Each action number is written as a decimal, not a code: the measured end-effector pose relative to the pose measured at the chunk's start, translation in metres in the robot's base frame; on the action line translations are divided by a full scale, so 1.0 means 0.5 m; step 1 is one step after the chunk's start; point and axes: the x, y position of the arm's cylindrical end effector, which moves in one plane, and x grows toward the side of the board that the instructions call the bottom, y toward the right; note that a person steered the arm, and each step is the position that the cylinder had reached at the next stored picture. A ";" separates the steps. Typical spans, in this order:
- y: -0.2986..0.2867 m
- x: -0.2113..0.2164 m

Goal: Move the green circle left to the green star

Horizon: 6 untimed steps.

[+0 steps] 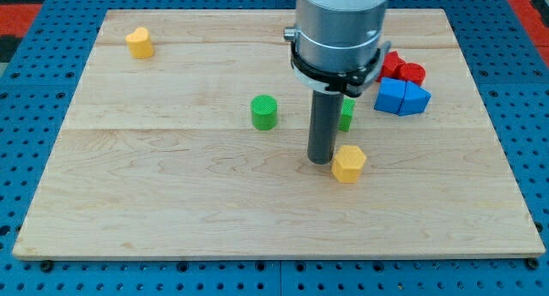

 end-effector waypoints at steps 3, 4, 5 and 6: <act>-0.250 0.014; -0.276 -0.065; -0.273 -0.135; -0.132 -0.138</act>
